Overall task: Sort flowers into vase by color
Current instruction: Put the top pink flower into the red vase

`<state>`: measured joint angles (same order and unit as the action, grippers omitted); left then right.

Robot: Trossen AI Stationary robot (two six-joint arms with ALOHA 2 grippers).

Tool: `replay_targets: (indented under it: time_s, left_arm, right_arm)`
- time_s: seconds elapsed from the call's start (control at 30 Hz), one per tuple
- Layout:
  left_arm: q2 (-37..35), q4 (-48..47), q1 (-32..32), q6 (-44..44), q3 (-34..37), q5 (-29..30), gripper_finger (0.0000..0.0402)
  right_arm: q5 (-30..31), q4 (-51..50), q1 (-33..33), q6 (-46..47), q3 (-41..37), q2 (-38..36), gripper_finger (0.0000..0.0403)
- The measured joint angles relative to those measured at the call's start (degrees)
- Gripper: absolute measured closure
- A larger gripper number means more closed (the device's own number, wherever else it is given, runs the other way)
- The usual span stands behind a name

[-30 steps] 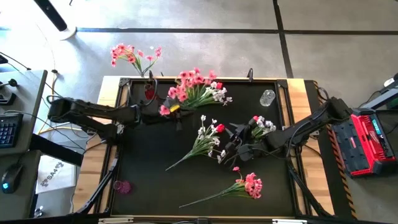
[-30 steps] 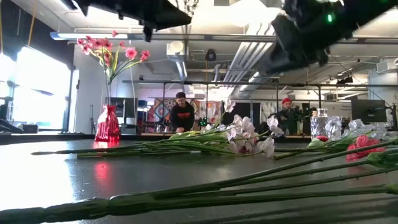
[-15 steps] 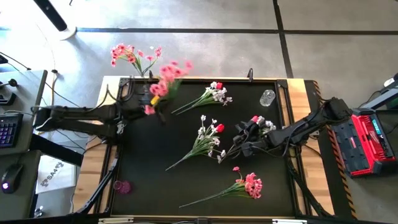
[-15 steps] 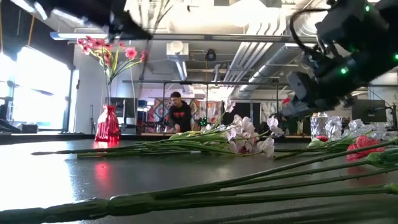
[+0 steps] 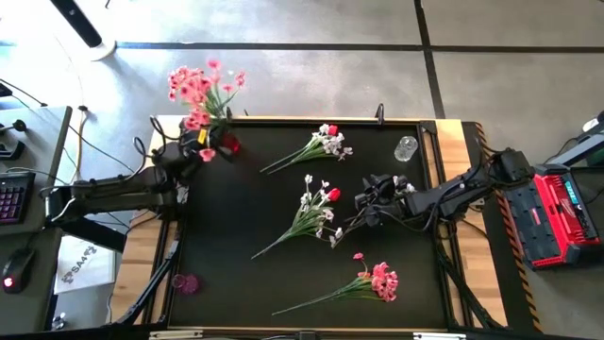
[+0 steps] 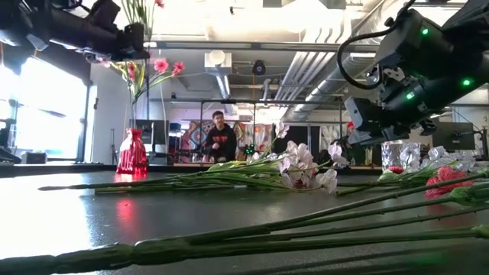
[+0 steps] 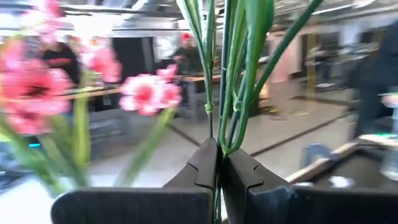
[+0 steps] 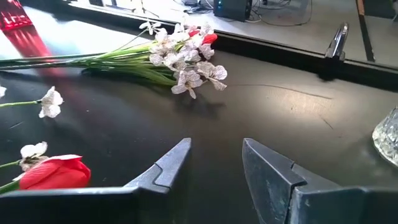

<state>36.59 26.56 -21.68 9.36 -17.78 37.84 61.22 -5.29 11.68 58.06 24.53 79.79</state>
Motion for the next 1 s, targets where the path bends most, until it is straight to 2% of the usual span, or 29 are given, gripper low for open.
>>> replay_targets:
  time_s: [0.2,0.57,0.73,0.87,1.0]
  left_arm:
    - [0.75,-0.11,-6.35,1.08,0.00,1.57,0.0401]
    - [6.72,-0.32,-16.24,-3.80,0.00,-4.22,0.0401]
    - [10.26,-1.86,-18.30,-10.32,0.00,-3.71,0.0401]
    - [11.43,-5.94,-18.92,-17.22,0.00,-4.56,0.0376]
    - [11.51,-9.19,-18.92,-20.71,0.00,-4.64,0.0326]
  right_arm:
    - [-0.12,0.40,-0.98,-0.48,0.00,0.00,0.0273]
    - [-0.12,0.40,-2.47,-3.06,0.02,0.00,0.0272]
    - [-0.27,0.47,-2.82,-4.22,0.02,0.00,0.0272]
    - [-0.46,1.70,-2.73,-3.89,0.03,0.00,0.0272]
    - [-1.91,3.12,-1.80,-3.56,0.04,0.00,0.0272]
